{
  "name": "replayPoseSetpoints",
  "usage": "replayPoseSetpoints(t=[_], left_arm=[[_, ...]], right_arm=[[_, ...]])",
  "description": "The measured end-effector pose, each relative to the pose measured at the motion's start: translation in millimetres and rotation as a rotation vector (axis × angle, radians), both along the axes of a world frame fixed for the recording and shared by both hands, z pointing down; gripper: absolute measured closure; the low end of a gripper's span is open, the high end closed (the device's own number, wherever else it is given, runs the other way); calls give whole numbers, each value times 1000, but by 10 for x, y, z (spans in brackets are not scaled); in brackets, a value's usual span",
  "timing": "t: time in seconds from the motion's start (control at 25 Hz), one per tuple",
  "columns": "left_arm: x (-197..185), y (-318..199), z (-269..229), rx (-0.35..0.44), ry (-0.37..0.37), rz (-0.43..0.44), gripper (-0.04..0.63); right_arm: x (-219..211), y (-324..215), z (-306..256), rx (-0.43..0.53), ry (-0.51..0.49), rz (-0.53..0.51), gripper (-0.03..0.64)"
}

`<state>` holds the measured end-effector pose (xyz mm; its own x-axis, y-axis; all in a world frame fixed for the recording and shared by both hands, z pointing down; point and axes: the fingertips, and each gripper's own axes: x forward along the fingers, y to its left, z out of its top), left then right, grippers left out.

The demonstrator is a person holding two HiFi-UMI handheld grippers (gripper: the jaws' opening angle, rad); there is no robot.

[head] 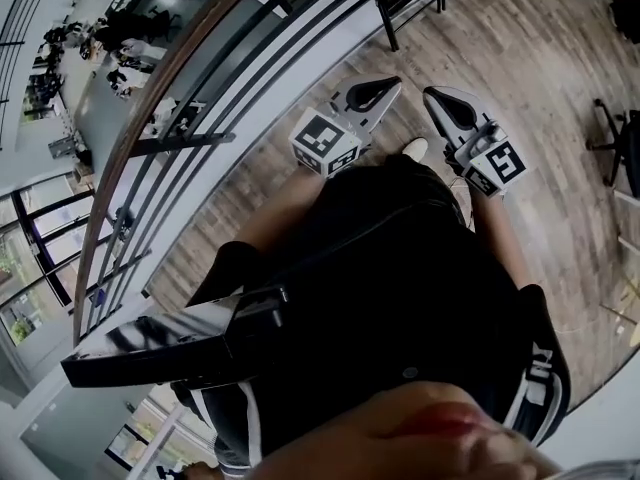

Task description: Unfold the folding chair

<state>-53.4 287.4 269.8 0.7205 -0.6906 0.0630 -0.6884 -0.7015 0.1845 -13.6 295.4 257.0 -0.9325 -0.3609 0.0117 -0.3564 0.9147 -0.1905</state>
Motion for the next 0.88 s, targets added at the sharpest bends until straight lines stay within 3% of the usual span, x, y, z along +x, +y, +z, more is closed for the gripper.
replayPoseSetpoints(t=[0.4,0.68,0.88], left_arm=[[406,-857,-92,26,-57,-72,592],[173,-1489,72,5,-79,-112,592],[-196,-2078,147,11,-71,-118,592]], right_arm=[[313,-870,-125,41,-20,-52,609],[202,-1470,27,12,-5,-60,609],[-154,-2008,72,-1,-11,-56,609]])
